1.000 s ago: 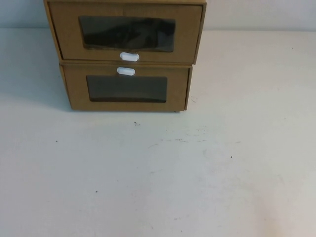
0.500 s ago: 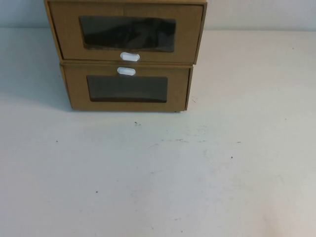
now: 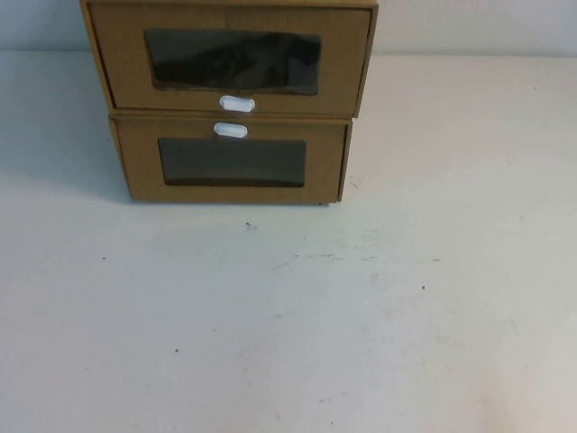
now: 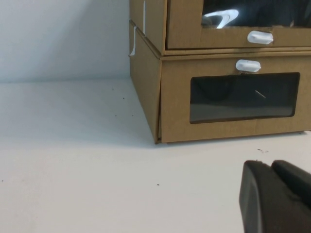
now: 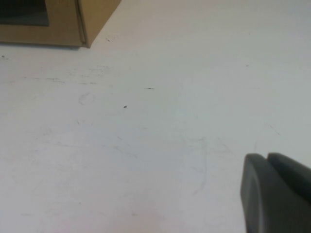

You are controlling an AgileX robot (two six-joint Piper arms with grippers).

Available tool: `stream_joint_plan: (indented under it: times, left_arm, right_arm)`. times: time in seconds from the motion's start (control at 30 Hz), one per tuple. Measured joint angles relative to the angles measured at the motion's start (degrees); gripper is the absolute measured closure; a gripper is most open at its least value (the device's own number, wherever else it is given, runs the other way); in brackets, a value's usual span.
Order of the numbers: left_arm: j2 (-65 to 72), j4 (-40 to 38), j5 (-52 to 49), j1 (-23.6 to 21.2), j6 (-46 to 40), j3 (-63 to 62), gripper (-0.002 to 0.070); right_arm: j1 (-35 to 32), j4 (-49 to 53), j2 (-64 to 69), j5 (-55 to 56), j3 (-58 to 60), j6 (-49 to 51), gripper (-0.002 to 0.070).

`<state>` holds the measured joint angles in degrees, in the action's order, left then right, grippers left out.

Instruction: Close the shoe box

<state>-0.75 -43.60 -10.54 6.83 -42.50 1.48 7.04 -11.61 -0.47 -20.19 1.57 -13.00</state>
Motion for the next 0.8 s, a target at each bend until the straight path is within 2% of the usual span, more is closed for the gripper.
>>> stream_joint_plan:
  times: [0.13,0.23,0.4,0.47,0.67,0.8]
  left_arm:
    - [0.0,0.1,0.4,0.0,-0.6,0.0,0.0677]
    - [0.0,5.0,2.4,0.0,1.5,0.0,0.0677]
    - [0.0,30.1,3.3,0.0,25.9,0.0,0.0677]
    - [0.0,35.5,1.6,0.0,32.1,0.0,0.0677]
    - [0.0,40.0,-9.9,0.0,35.3,0.0,0.0677]
    - [0.0,40.4,-11.3,0.0,35.6,0.0,0.0677]
  right_arm:
    - [0.0,0.0,0.0,0.0,0.0,0.0,0.0688]
    - [0.0,0.0,0.0,0.0,0.0,-0.1,0.0688]
    - [0.0,0.0,0.0,0.0,0.0,-0.1,0.0688]
    - [0.0,0.0,0.0,0.0,0.0,-0.1,0.0688]
    - [0.0,0.0,0.0,-0.1,0.0,-0.1,0.0688]
    - [0.0,0.0,-0.1,-0.1,0.0,-0.1,0.0688]
